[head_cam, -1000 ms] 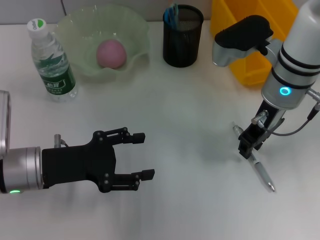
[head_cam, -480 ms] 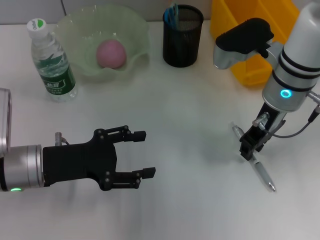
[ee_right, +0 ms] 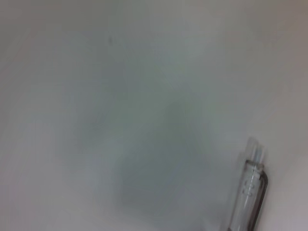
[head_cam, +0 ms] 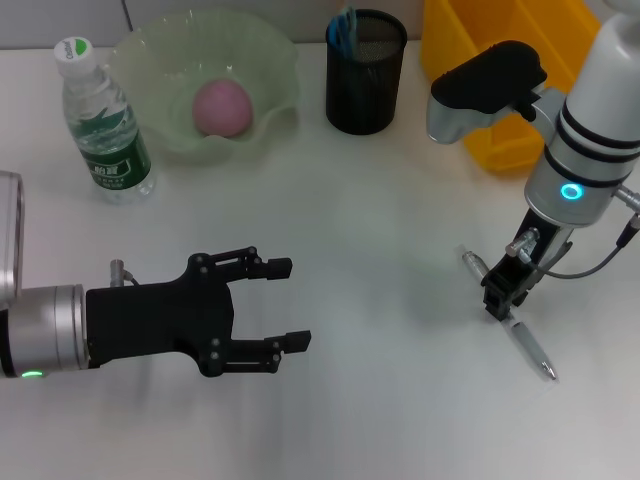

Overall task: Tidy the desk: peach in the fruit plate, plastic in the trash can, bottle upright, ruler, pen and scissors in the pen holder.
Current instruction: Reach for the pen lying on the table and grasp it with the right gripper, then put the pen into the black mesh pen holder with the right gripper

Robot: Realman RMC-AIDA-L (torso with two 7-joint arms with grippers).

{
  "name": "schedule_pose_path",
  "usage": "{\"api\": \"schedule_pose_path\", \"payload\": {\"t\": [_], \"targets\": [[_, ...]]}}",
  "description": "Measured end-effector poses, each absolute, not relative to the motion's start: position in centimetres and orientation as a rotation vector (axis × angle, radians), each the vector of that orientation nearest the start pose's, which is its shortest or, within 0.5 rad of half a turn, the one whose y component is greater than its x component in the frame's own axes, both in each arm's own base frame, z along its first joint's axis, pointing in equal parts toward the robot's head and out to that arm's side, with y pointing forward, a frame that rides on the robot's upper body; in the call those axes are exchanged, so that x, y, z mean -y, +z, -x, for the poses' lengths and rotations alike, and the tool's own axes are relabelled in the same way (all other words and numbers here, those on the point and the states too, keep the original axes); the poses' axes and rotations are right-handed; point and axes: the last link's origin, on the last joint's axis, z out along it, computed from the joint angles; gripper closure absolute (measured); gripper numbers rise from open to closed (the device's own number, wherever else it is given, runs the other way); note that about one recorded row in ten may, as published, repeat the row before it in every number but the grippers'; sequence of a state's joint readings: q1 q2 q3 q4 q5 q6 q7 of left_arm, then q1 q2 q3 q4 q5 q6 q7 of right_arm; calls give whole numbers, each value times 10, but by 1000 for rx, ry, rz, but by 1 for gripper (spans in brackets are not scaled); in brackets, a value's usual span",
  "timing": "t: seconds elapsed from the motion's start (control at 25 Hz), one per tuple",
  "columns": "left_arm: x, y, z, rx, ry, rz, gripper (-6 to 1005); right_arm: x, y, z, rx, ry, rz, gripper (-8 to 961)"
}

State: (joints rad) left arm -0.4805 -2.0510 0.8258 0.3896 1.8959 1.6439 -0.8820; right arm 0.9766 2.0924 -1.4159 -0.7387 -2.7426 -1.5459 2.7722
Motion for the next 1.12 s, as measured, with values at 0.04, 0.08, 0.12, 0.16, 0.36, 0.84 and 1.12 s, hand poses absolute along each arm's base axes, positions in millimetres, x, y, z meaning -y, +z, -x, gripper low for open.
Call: {"api": "schedule_pose_path", "payload": {"t": [0.04, 0.08, 0.12, 0.16, 0.36, 0.84, 1.12], "targets": [[-275, -40, 274, 210, -831, 2863, 193, -372, -52, -186, -1205, -990, 2440, 683], [-275, -40, 274, 210, -830, 2863, 193, -372, -52, -186, -1205, -990, 2440, 691], [-275, -40, 274, 210, -829, 2863, 193, -372, -52, -186, -1205, -990, 2441, 699], [-275, -40, 275, 210, -829, 2862, 193, -372, -52, -186, -1204, -990, 2441, 706], [-276, -40, 274, 208, -827, 2862, 192, -371, -53, -186, -1184, -1010, 2441, 750], [-277, -40, 274, 204, -827, 2862, 192, -372, -52, -175, -1186, -931, 2500, 825], [-277, -40, 274, 204, -826, 2862, 193, -379, -35, -158, -1164, -720, 2609, 828]]}}
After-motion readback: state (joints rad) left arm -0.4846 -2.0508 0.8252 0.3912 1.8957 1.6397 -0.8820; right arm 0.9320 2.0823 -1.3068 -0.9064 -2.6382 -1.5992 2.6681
